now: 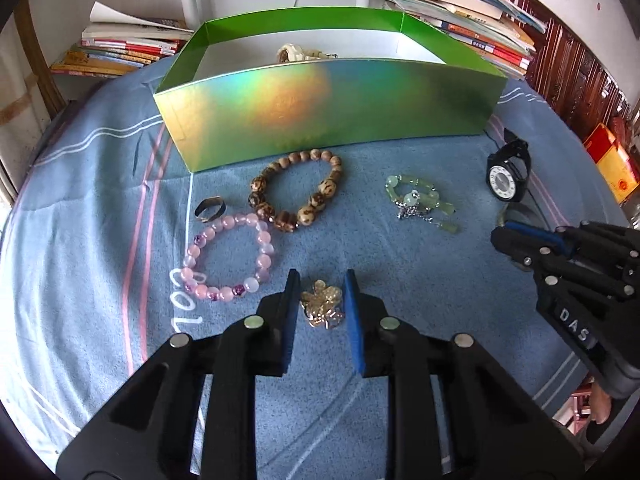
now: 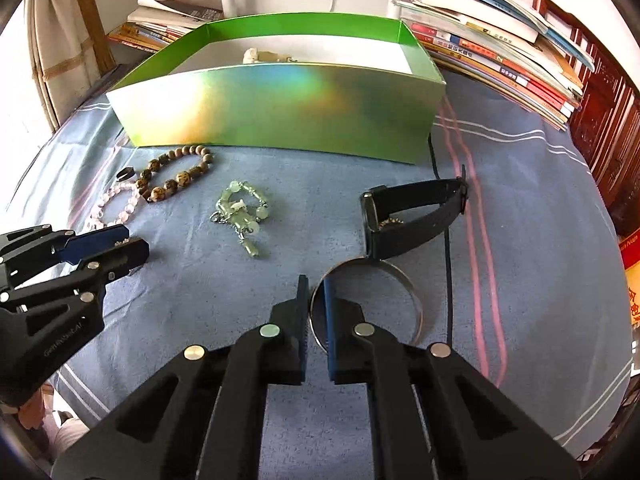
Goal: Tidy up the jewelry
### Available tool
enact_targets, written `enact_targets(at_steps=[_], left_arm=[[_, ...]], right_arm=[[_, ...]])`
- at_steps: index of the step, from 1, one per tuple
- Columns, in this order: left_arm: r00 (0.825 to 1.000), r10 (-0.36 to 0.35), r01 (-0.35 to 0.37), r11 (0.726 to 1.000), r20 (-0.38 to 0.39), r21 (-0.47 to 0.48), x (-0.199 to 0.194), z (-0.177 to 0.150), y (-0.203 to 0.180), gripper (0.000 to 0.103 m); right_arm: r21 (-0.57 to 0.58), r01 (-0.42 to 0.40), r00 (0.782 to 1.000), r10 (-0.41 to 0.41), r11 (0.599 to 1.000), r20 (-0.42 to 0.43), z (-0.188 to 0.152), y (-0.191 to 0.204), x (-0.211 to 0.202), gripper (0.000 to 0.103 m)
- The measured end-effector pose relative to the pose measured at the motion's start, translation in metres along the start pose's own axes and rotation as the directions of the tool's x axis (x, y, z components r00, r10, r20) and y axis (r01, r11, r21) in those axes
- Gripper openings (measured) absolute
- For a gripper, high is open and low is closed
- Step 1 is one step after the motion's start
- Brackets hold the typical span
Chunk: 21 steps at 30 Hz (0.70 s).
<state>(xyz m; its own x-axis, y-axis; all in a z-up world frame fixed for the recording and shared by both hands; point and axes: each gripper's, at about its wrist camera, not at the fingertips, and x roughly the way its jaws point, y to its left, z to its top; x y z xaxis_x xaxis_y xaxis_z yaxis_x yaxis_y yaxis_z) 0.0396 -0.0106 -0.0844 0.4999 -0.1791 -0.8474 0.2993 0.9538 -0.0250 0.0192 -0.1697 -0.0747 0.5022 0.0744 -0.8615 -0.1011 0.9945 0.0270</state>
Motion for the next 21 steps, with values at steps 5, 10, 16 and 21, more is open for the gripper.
enact_targets(at_steps=[5,10,16,21], left_arm=[[1.000,-0.001,0.001,1.000,0.014,-0.011,-0.007,-0.001,0.004,0.022],[0.998,0.019,-0.018,1.000,0.057,-0.016,-0.023,0.001,0.006,0.022],[0.996,0.022,-0.020,1.000,0.084,-0.024,-0.033,0.003,0.008,0.022],[0.992,0.027,-0.022,0.999,0.123,-0.036,-0.046,0.017,0.012,0.022]], right_arm=[[-0.006,-0.065,0.998,0.065,0.998,0.000,-0.001,-0.001,-0.008,0.004],[0.004,-0.120,0.991,0.119,0.993,0.059,0.002,-0.007,-0.035,0.004],[-0.002,-0.124,0.987,0.123,0.992,0.107,0.007,-0.009,-0.053,0.004],[-0.005,-0.138,0.973,0.137,0.990,0.186,0.024,-0.012,-0.077,0.004]])
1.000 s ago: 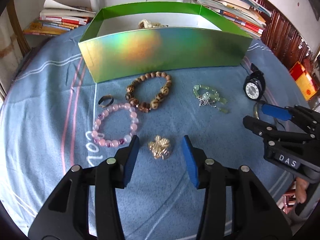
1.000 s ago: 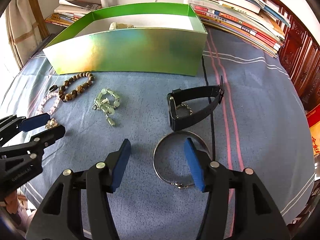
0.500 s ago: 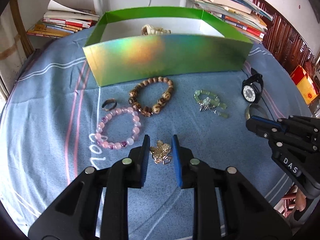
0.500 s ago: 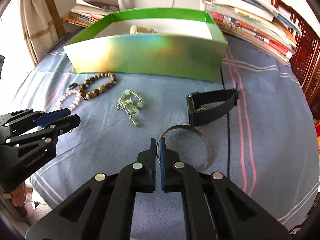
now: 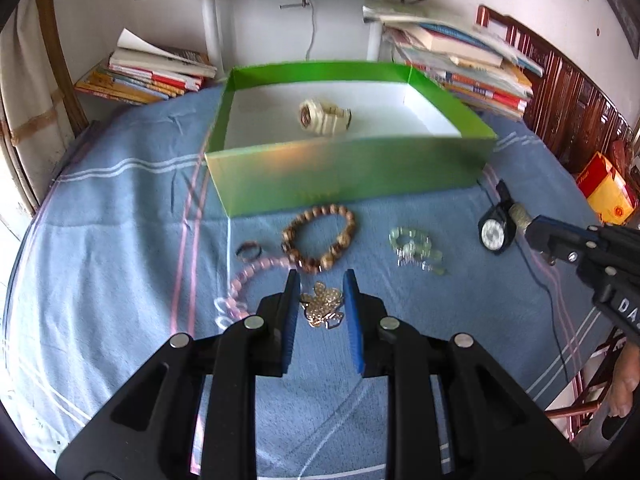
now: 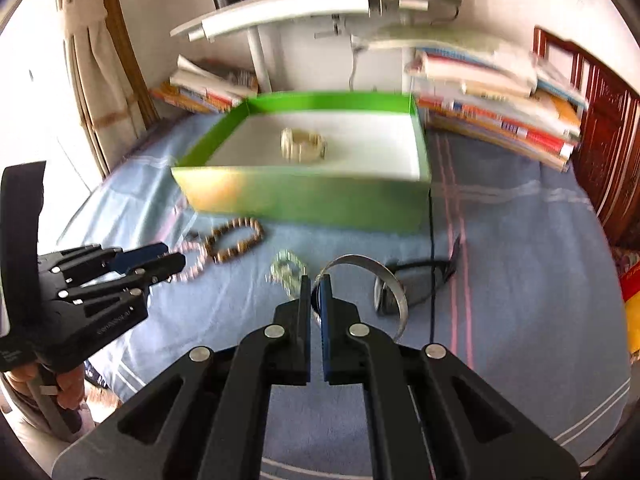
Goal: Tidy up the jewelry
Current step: 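Carry the gold charm and silver bangle into the green box and release both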
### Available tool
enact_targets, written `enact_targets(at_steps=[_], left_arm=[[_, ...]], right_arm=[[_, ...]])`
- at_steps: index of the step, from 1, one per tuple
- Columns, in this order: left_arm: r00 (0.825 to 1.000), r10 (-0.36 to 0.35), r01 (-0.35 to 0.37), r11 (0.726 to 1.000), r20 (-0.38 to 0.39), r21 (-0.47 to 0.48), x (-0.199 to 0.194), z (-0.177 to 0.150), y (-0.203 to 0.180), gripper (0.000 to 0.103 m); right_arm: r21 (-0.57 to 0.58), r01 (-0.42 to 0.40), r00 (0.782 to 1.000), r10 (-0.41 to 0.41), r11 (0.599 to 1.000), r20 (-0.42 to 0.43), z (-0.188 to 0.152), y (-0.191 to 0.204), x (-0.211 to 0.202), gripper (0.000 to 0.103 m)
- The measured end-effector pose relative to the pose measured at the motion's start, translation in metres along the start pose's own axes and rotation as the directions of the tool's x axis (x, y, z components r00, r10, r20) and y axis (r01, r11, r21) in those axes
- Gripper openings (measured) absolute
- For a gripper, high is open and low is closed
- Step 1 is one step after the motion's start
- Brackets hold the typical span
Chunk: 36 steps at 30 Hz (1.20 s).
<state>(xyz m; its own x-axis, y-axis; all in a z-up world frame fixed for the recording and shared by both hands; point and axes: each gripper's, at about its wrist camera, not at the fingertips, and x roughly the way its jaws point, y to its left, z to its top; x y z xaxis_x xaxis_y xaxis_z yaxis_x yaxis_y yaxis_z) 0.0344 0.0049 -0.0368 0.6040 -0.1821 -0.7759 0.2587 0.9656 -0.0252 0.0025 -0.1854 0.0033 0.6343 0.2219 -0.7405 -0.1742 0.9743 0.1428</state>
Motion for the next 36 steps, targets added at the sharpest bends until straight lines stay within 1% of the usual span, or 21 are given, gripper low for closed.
enact_targets(at_steps=[3,4,6,9,12,13,15,17,19,21,24,27,28,29,30,31,32,33,35,36], left_arm=[[1.000,0.003,-0.003,1.000,0.029,-0.007,-0.008,0.016,0.003,0.022],[0.999,0.003,-0.002,1.000,0.041,-0.007,-0.012,0.022,0.003,0.022],[0.996,0.007,-0.006,1.000,0.084,-0.005,-0.023,0.040,0.004,0.022],[0.989,0.018,-0.017,1.000,0.150,-0.004,-0.036,0.066,0.006,0.022],[0.981,0.037,-0.033,0.999,0.190,-0.023,-0.038,0.102,0.010,0.022],[0.980,0.043,-0.038,0.999,0.193,-0.026,-0.035,0.111,0.011,0.022],[0.981,0.055,-0.049,0.998,0.186,-0.038,-0.021,0.131,0.015,0.022],[0.985,0.069,-0.061,0.997,0.156,-0.057,-0.003,0.142,0.020,0.022],[0.992,0.070,-0.063,0.996,0.106,-0.067,0.023,0.147,0.022,0.022],[0.997,0.061,-0.057,0.996,0.049,-0.074,0.049,0.147,0.024,0.022],[0.999,0.050,-0.051,0.995,-0.012,-0.086,0.076,0.141,0.028,0.022],[0.998,0.045,-0.049,0.994,-0.052,-0.092,0.092,0.138,0.031,0.022],[0.997,0.046,-0.051,0.994,-0.060,-0.094,0.094,0.138,0.031,0.025],[0.997,0.042,-0.048,0.994,-0.064,-0.099,0.095,0.137,0.032,0.034],[0.997,0.038,-0.045,0.994,-0.062,-0.101,0.095,0.138,0.032,0.039],[0.998,0.040,-0.044,0.994,-0.050,-0.099,0.092,0.138,0.032,0.042],[0.998,0.047,-0.051,0.994,-0.040,-0.093,0.086,0.137,0.032,0.042],[0.998,0.055,-0.057,0.995,-0.032,-0.086,0.080,0.135,0.032,0.043],[0.998,0.061,-0.061,0.995,-0.008,-0.080,0.063,0.131,0.032,0.051],[0.997,0.073,-0.072,0.994,0.012,-0.078,0.050,0.124,0.032,0.053]], right_arm=[[-0.015,0.010,0.999,-0.009,1.000,0.038,0.016,0.002,-0.010,0.004],[-0.027,0.021,0.998,-0.019,0.999,0.063,0.024,0.004,-0.016,0.004],[-0.060,0.034,0.992,-0.026,0.998,0.123,0.042,0.009,-0.027,0.004],[-0.058,0.038,0.984,-0.027,0.998,0.175,0.069,0.008,-0.032,0.004],[-0.032,0.010,0.981,-0.004,0.999,0.193,0.099,0.002,-0.023,0.004],[-0.024,0.014,0.981,-0.009,1.000,0.193,0.107,0.000,-0.016,0.004],[-0.014,0.040,0.983,-0.037,0.999,0.178,0.118,-0.002,0.004,0.004],[-0.006,0.036,0.990,-0.035,0.999,0.135,0.124,-0.006,0.030,0.004],[0.017,0.011,0.998,-0.012,1.000,0.064,0.125,-0.011,0.060,0.004],[0.044,0.003,1.000,-0.002,0.999,-0.007,0.123,-0.017,0.090,0.004],[0.053,0.003,0.998,0.000,0.999,-0.055,0.117,-0.018,0.114,0.004],[0.043,0.018,0.996,-0.014,0.999,-0.085,0.112,-0.017,0.128,0.006],[0.034,0.026,0.996,-0.023,0.999,-0.087,0.112,-0.016,0.129,0.006],[0.029,0.032,0.996,-0.029,0.999,-0.085,0.111,-0.015,0.128,0.015],[0.030,0.028,0.996,-0.026,0.999,-0.082,0.111,-0.015,0.125,0.027],[0.033,0.022,0.997,-0.019,0.999,-0.073,0.111,-0.015,0.121,0.032],[0.038,0.023,0.998,-0.020,0.999,-0.057,0.111,-0.015,0.113,0.037],[0.039,0.030,0.999,-0.028,0.999,-0.039,0.111,-0.016,0.103,0.037],[0.030,0.032,0.999,-0.031,0.999,-0.010,0.105,-0.017,0.082,0.037],[0.030,0.031,1.000,-0.031,0.999,-0.001,0.103,-0.018,0.074,0.038]])
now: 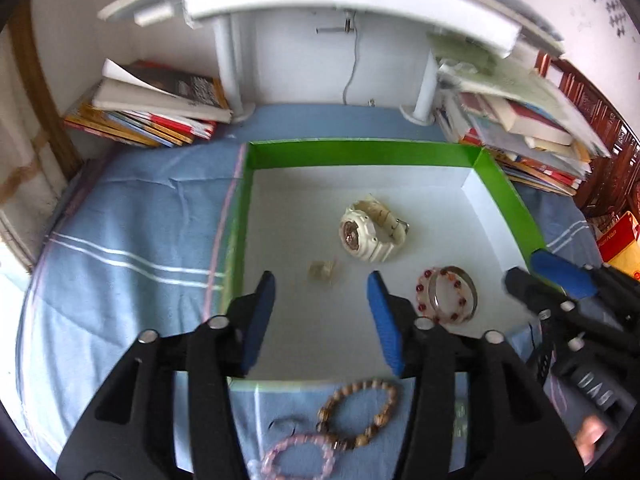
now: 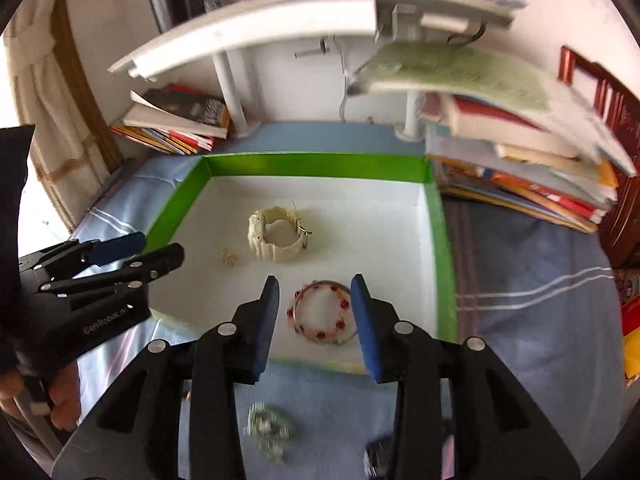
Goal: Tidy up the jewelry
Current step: 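Carry the gold charm and silver bangle into the green box and release both, then move the right gripper to the black strap watch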
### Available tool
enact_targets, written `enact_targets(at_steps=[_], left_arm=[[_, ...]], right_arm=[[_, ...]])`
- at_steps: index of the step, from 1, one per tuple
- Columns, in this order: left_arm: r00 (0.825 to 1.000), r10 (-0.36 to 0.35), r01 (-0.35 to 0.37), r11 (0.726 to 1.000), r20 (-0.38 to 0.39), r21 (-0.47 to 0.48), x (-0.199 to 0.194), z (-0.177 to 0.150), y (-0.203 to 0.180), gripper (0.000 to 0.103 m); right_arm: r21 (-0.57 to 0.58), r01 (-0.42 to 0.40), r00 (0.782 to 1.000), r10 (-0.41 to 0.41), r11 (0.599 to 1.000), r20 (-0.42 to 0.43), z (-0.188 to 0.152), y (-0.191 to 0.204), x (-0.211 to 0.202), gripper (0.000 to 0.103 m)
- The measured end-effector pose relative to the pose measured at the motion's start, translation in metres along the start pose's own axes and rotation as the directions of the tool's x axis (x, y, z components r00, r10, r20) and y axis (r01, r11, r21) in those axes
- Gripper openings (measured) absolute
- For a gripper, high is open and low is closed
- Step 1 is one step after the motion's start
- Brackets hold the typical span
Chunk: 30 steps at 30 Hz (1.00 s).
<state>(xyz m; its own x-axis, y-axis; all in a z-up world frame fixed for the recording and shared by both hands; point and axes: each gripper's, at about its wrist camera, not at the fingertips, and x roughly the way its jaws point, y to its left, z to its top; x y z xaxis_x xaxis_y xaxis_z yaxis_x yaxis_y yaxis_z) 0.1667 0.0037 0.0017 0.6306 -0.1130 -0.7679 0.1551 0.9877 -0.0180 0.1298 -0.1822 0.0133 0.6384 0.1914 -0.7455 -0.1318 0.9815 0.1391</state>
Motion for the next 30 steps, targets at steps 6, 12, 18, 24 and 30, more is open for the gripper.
enact_targets(at_steps=[6,12,18,24,30], left_arm=[[0.997,0.050,-0.050,0.999,0.053,0.000,-0.041,-0.056,0.009,0.070],[0.996,0.057,-0.057,0.998,-0.074,0.001,-0.019,-0.103,0.015,0.071],[0.991,0.049,-0.052,0.998,-0.121,-0.022,-0.002,-0.109,0.017,0.071],[0.987,0.035,-0.037,0.999,-0.154,-0.010,0.014,-0.108,0.004,0.071],[0.988,0.034,-0.034,0.999,-0.152,0.003,0.015,-0.109,0.001,0.072]], right_arm=[[0.076,0.032,0.999,-0.033,0.997,0.014,-0.053,-0.028,-0.049,0.056],[0.194,0.090,0.994,-0.077,0.977,-0.075,-0.097,-0.060,-0.039,0.060],[0.188,0.090,0.992,-0.071,0.978,-0.107,-0.102,-0.053,-0.021,0.060],[0.134,0.071,0.991,-0.055,0.988,-0.125,-0.105,-0.033,-0.008,0.060],[0.119,0.062,0.989,-0.044,0.991,-0.144,-0.106,-0.024,-0.002,0.060]])
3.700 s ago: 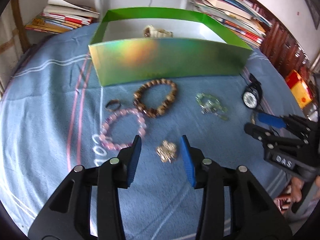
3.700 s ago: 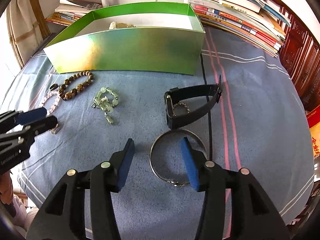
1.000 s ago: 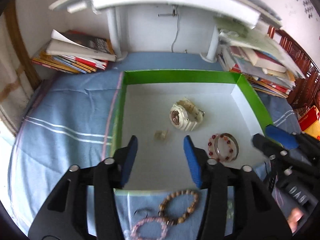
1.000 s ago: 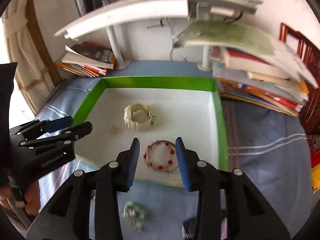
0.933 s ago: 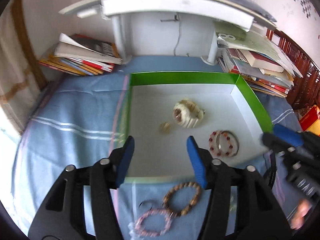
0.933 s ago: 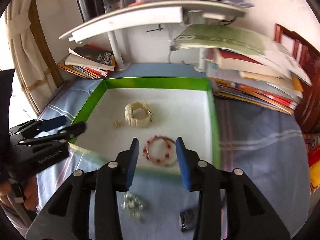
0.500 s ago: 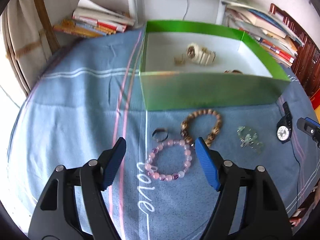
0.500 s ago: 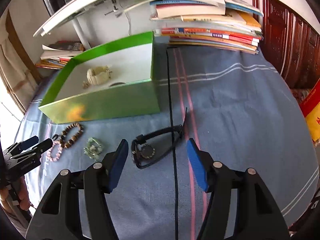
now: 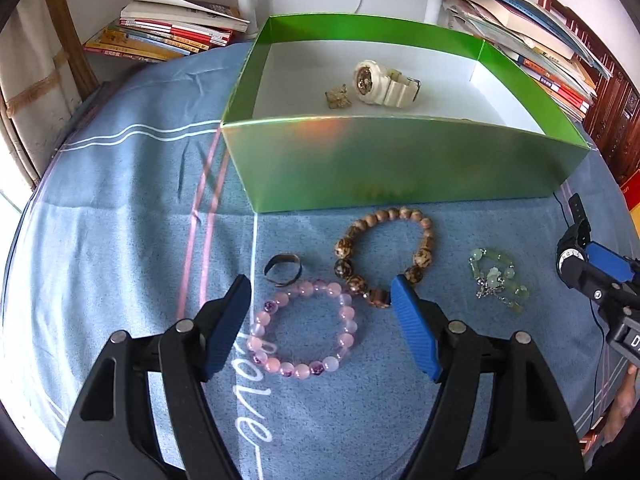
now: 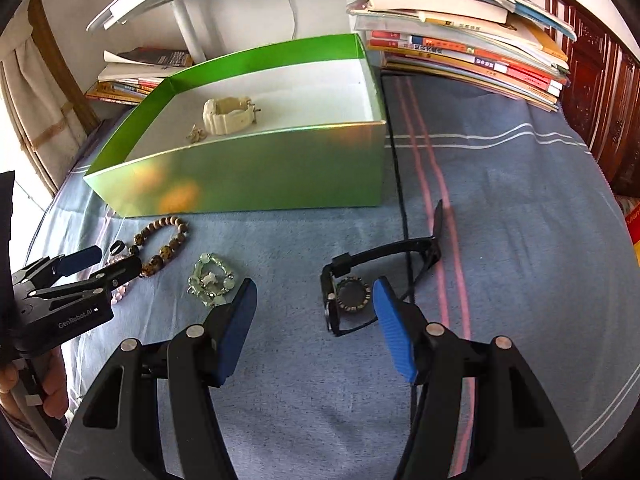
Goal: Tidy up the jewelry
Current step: 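Move the right gripper to the black strap watch, then close the right gripper on the black watch strap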
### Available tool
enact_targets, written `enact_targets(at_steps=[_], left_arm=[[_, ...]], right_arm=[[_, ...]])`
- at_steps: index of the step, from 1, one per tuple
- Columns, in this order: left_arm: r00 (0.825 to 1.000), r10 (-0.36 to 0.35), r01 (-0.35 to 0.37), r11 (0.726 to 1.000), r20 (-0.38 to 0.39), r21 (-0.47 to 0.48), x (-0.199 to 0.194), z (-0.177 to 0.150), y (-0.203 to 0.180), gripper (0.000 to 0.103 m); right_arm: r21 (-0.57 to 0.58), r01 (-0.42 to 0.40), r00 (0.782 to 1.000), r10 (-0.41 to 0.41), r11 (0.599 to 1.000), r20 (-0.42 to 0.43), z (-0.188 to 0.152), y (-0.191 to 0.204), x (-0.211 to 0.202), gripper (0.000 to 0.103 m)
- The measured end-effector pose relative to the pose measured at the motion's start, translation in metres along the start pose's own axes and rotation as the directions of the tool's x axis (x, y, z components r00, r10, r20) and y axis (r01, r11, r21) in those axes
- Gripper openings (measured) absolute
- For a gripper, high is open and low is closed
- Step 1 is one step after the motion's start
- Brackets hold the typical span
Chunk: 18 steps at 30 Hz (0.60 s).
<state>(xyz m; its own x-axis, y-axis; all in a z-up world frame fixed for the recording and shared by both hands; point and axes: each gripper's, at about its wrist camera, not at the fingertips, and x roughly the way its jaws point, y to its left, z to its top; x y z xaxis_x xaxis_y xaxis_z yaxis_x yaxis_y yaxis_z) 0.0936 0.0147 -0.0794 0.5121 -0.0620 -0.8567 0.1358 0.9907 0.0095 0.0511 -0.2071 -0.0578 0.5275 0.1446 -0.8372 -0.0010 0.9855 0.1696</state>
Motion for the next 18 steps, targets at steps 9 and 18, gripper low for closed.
enact_targets(at_steps=[9,18], left_arm=[[1.000,-0.012,0.012,1.000,-0.006,-0.011,0.000,0.002,-0.002,0.076],[1.000,-0.018,0.018,1.000,-0.017,-0.005,0.003,-0.001,-0.004,0.077]], right_arm=[[-0.013,0.007,1.000,-0.007,1.000,-0.026,-0.002,0.007,0.009,0.060],[-0.033,0.003,0.999,-0.004,0.999,-0.034,-0.004,0.013,0.012,0.062]])
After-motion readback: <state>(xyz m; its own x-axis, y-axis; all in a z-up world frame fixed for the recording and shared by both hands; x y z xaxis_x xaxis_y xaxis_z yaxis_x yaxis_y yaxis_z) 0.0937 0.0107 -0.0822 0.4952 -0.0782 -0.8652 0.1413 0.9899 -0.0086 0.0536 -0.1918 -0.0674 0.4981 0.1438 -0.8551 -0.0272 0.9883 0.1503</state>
